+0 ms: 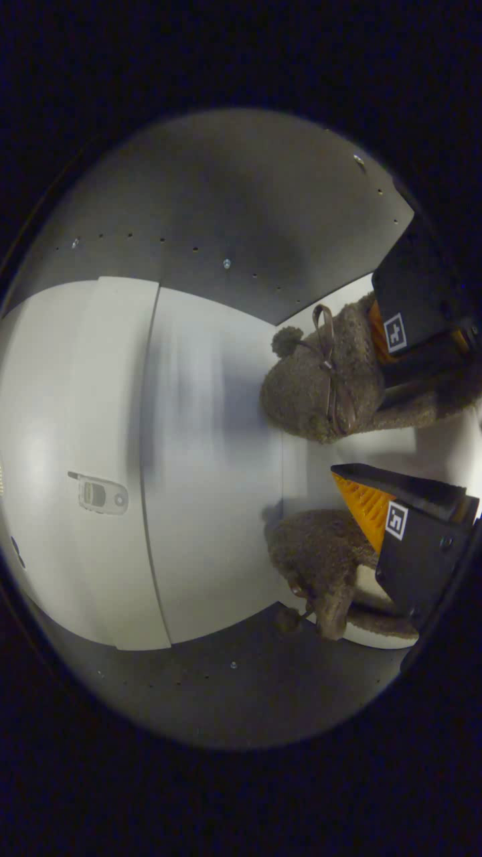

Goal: Open the shoe cabinet door, grab the shoes and put them into the shoe cabinet, then close the shoe cabinet door.

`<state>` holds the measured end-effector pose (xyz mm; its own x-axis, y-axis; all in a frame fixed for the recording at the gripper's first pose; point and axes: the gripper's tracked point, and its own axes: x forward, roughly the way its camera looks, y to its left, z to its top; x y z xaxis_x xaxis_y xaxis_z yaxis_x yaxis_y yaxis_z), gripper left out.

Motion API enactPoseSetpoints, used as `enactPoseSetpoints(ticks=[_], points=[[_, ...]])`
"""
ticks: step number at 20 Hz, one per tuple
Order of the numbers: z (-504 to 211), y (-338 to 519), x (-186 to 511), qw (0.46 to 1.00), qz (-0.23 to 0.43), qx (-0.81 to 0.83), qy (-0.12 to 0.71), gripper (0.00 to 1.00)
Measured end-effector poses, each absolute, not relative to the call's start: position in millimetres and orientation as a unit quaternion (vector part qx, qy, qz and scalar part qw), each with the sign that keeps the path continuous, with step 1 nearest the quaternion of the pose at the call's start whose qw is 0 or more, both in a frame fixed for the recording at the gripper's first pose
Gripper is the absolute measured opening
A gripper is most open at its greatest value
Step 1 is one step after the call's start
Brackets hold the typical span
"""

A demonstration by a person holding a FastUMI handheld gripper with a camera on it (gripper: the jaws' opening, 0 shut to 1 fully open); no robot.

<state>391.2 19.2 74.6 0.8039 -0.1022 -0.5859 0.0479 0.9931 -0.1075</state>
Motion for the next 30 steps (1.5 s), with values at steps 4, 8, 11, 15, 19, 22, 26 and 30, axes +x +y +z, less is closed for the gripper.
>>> enactPoseSetpoints(ticks=[4, 8, 11, 15, 19, 22, 26, 30], points=[[82, 17, 383, 0.950, -0.044, -0.050, 0.305, 0.76], [95, 18, 369, 0.954, -0.047, -0.051, 0.293, 0.83], [109, 17, 355, 0.956, -0.051, -0.052, 0.283, 0.89], [130, 15, 325, 0.961, -0.056, -0.048, 0.266, 0.98], [165, 19, 277, 0.970, -0.046, -0.042, 0.235, 0.98], [199, 25, 222, 0.979, -0.026, -0.027, 0.201, 0.98], [237, 26, 130, 0.985, 0.017, -0.024, 0.169, 0.98], [265, 27, 28, 0.986, 0.062, -0.023, 0.152, 0.98]])
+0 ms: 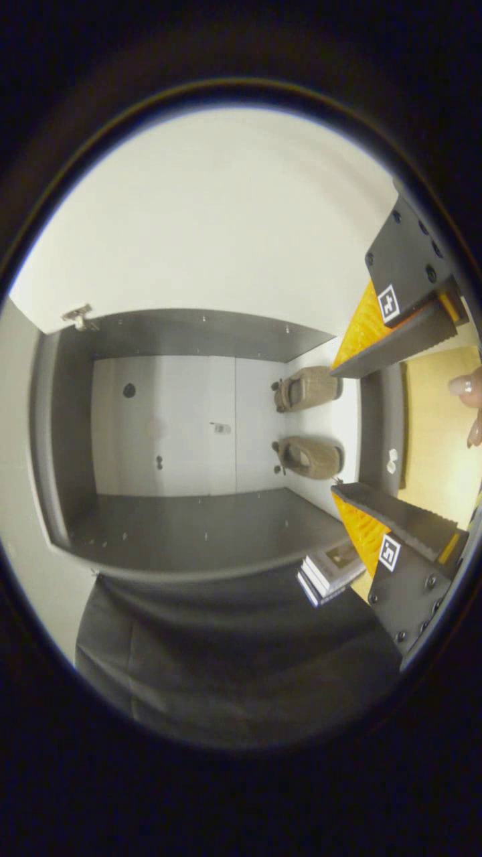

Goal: Open the shoe cabinet door, grab the shoes and put them into the shoe cabinet, then close the shoe cabinet door.

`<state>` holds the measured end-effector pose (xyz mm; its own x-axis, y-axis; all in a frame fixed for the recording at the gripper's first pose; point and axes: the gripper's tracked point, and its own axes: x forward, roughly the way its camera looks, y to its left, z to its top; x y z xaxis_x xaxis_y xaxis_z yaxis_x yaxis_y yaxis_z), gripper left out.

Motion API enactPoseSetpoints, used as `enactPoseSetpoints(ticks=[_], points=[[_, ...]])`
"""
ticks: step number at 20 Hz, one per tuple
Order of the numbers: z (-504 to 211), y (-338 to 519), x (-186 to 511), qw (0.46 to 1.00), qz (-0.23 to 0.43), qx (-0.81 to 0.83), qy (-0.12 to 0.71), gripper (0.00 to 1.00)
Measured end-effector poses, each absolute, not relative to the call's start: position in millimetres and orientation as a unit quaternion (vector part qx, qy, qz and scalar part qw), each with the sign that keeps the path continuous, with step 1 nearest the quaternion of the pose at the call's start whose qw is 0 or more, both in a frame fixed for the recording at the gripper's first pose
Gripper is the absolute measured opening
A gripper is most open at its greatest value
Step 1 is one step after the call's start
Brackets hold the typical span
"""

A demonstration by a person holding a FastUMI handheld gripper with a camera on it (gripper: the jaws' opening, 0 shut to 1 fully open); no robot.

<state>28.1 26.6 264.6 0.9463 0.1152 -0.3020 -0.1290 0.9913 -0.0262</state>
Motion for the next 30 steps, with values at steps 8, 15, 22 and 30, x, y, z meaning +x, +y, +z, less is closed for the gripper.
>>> enactPoseSetpoints(ticks=[8, 15, 22, 30], points=[[310, -18, -102, 0.993, 0.027, -0.004, 0.114, 0.98], [327, -117, -189, 0.990, -0.102, 0.019, 0.096, 0.98], [335, -223, -185, 0.987, -0.135, 0.005, 0.087, 0.97], [342, -297, -90, 0.995, -0.070, 0.015, 0.070, 0.97]])
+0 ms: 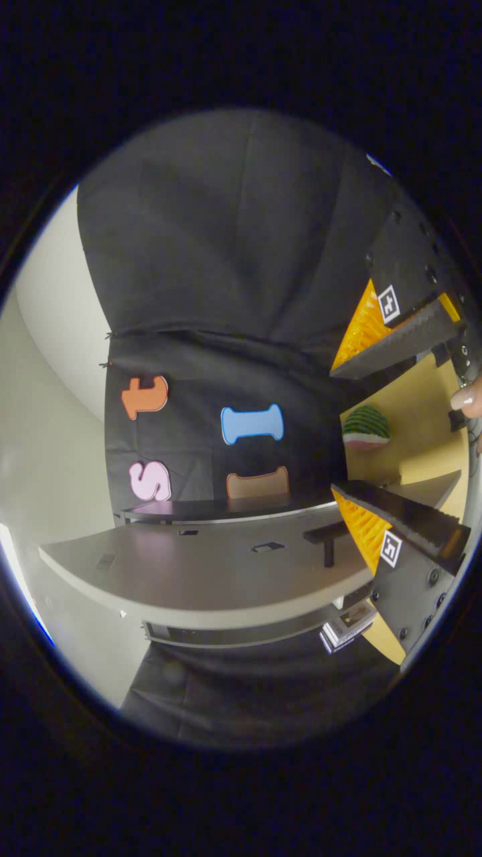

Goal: Open the shoe cabinet door, grab the shoes and put them into the shoe cabinet, then close the shoe cabinet door.

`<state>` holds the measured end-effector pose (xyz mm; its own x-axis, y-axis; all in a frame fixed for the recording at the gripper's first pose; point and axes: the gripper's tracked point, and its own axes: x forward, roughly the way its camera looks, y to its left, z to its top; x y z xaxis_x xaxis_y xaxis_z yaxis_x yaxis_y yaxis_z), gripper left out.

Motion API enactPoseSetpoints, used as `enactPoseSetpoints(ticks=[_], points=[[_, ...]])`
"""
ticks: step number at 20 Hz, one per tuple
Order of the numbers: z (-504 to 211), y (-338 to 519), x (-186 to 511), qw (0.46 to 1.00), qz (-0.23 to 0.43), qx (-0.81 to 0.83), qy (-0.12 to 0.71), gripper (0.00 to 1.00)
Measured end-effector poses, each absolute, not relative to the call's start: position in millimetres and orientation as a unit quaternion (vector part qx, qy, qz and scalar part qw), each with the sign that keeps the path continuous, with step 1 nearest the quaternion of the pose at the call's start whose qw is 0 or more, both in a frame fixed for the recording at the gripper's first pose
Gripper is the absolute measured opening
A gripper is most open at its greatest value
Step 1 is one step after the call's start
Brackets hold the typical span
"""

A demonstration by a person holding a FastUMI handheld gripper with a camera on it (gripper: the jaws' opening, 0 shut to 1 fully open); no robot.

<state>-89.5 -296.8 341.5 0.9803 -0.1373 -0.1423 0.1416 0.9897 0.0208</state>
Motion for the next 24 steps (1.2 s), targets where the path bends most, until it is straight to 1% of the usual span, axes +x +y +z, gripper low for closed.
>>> enactPoseSetpoints(ticks=[3, 7, 13, 19, 24], points=[[332, -300, -52, 0.996, -0.022, 0.029, 0.077, 0.96], [315, -279, -19, 0.996, 0.019, 0.032, 0.086, 0.96], [313, -268, -12, 0.995, 0.034, 0.032, 0.087, 0.95], [311, -213, -22, 0.995, 0.059, 0.028, 0.081, 0.95], [309, -178, -35, 0.996, 0.040, 0.041, 0.074, 0.95]])
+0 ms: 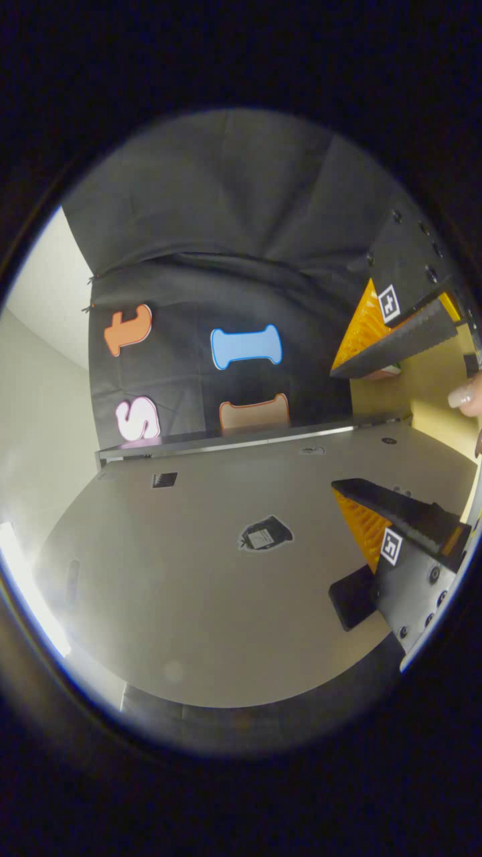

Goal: Open the shoe cabinet door, grab the shoes and put them into the shoe cabinet, then close the shoe cabinet door.

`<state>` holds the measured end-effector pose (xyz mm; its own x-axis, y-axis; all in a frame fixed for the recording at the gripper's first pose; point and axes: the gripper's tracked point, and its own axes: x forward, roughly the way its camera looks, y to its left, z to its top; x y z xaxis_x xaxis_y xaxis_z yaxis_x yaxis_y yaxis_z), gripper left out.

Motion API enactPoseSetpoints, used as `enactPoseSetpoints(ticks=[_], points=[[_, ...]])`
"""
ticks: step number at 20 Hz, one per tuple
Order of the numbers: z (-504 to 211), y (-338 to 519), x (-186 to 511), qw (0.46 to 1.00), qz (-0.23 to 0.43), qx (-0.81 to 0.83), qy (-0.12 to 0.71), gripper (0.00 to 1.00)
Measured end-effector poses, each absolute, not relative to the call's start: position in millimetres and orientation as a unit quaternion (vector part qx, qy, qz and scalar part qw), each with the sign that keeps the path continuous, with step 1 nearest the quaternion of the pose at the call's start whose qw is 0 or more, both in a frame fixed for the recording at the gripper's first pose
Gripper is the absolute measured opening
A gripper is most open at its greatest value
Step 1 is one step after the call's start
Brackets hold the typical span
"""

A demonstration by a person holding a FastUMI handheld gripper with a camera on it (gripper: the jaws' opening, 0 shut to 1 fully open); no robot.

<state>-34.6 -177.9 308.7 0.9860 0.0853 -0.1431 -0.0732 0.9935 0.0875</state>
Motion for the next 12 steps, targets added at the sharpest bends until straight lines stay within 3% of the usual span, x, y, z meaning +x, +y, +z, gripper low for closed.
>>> enactPoseSetpoints(ticks=[12], points=[[303, -83, -31, 0.998, 0.020, 0.025, 0.060, 0.94]])
